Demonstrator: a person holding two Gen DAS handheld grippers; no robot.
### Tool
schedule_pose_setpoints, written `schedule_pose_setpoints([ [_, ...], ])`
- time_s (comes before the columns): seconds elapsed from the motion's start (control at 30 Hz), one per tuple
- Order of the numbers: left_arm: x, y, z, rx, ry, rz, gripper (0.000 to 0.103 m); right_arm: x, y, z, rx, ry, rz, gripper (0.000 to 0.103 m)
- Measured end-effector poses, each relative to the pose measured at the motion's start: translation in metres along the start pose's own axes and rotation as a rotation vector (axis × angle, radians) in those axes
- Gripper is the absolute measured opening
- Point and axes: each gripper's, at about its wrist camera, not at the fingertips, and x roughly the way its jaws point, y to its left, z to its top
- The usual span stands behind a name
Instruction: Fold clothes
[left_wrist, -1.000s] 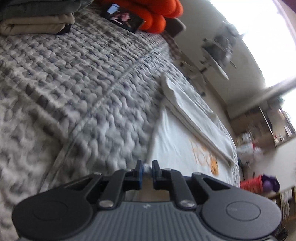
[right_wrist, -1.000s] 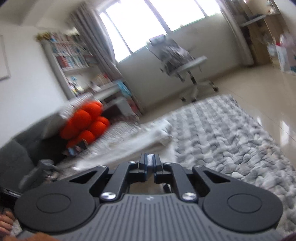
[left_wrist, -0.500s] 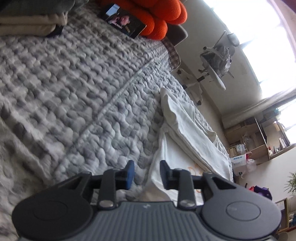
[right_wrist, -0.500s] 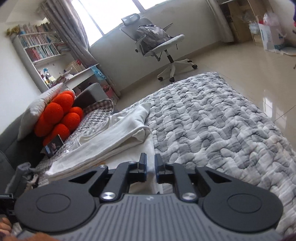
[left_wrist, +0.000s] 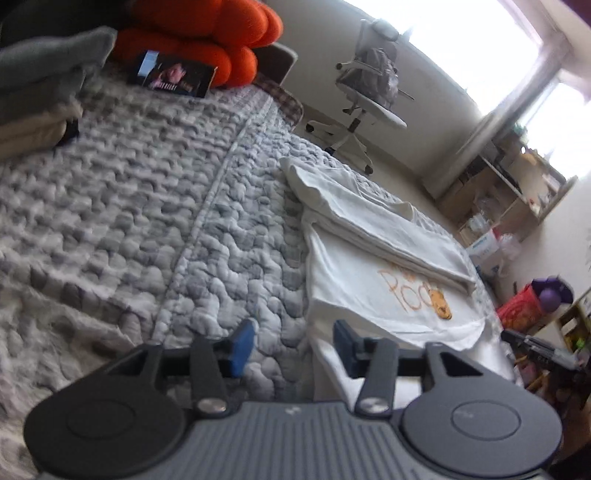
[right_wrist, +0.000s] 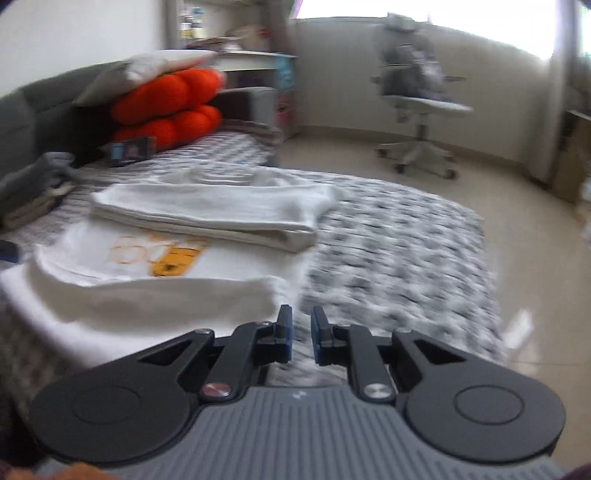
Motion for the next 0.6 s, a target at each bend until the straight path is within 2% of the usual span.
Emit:
schedule_pose_setpoints([
  [0.03,0.0,0.001,0.001,-0.004,-0.002,-0.008,0.053,0.003,0.0,0.002,0.001,0.0,0.017,0.035],
  [0.07,-0.001,0.002,0.002,-0.005,-0.004,-0.017,0.053,0.006,0.0,0.004,0.004,0.0,0.025,0.039],
  [0.17,-0.003,-0.002,0.0,0.041,-0.01,-0.04,0.054,0.016,0.01,0.005,-0.04,0.007,0.032,0.039],
  [0.3,0.003,-0.012,-0.004,0.116,0.004,-0.013,0.056,0.027,0.014,0.002,-0.056,0.011,0.031,0.039],
  [0.5,0.017,-0.025,-0.002,0.152,0.011,-0.021,0.059,0.028,0.014,0.003,-0.065,-0.044,0.009,0.028],
  [0.6,0.023,-0.032,-0.002,0.18,0.008,-0.025,0.058,0.028,0.017,-0.001,-0.077,-0.059,-0.022,0.018],
])
